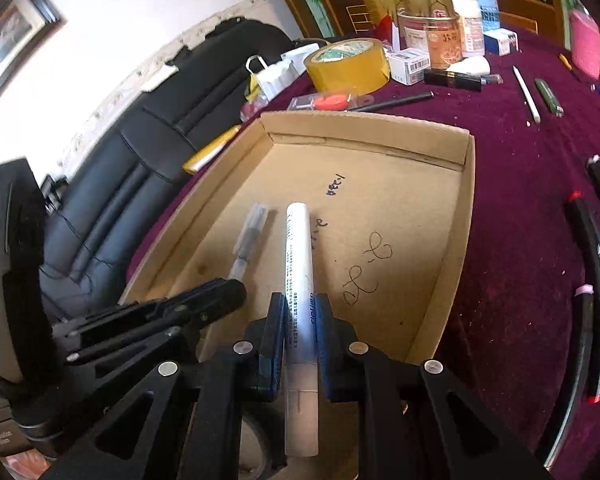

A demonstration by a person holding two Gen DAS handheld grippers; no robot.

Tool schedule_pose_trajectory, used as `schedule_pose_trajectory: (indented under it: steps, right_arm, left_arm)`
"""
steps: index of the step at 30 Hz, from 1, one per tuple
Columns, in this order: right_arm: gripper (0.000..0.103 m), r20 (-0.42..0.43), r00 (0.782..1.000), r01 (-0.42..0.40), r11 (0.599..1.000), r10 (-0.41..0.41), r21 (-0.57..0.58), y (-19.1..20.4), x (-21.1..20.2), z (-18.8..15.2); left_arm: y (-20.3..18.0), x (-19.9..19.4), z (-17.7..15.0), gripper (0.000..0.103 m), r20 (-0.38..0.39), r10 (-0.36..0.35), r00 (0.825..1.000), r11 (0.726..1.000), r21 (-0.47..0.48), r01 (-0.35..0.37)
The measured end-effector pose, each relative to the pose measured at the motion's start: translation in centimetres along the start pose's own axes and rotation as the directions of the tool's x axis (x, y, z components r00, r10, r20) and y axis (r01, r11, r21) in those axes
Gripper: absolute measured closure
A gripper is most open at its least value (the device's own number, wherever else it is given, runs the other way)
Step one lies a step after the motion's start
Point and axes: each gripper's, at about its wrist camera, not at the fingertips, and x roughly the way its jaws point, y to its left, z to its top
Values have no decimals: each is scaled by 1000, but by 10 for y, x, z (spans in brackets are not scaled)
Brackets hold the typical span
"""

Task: Organize rigid objects
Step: 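Lower the clear pen into the tray with the left gripper while the right gripper releases the white marker there, then grasp a black pink-capped marker with the left gripper while the right gripper grasps a blue ballpoint pen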

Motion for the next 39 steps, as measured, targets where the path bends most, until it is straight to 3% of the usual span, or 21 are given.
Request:
schedule_pose_trajectory:
  steps: [3,6,13,16,17,18,22,26,31,35,39]
  right_arm:
    - [87,-50,994,96,992,-100,-82,10,8,2]
    - [86,-91,985,137,981,-150,-137,15,14,3]
    - [86,-111,980,144,974,-165,-174,15,17,4]
    - [77,-114,981,135,971,-159,-197,18,18,4]
    - [69,-120,982,120,974,-145,-194,17,16,3]
    - [66,-121,984,108,975,-132,-193,18,14,1]
    - [66,-84,992,79,978,-97,-193,18,-4,-3]
    - [66,-15,999,43,981,-47,-187,17,-35,-16]
    - [66,69,997,-9,989,19,-149,0,-85,-54]
    - [53,110,994,-6,996,16,-89,-22,-117,-87]
    - [53,126,992,37,999,-33,-34,-54,-143,-116]
  left_arm:
    - [3,3,1,95,-18,8,1000,1000,2,-8]
    - [4,4,3,95,-28,8,1000,1000,16,-7]
    - [10,6,9,95,-44,-27,999,1000,-7,26]
    - [12,6,10,94,-49,-44,998,999,-27,42]
    - [13,6,10,94,-50,-50,998,998,-33,48]
    - [13,6,9,92,-51,-54,997,998,-38,52]
    - [9,-5,4,66,-18,-72,997,996,-44,71]
    - [-6,-34,-8,61,65,-105,992,994,-12,106]
    - [-40,-69,-36,47,159,-157,975,987,57,150]
    - [-78,-82,-59,42,154,-201,967,974,133,181]
    - [-110,-85,-74,42,134,-212,968,964,192,184]
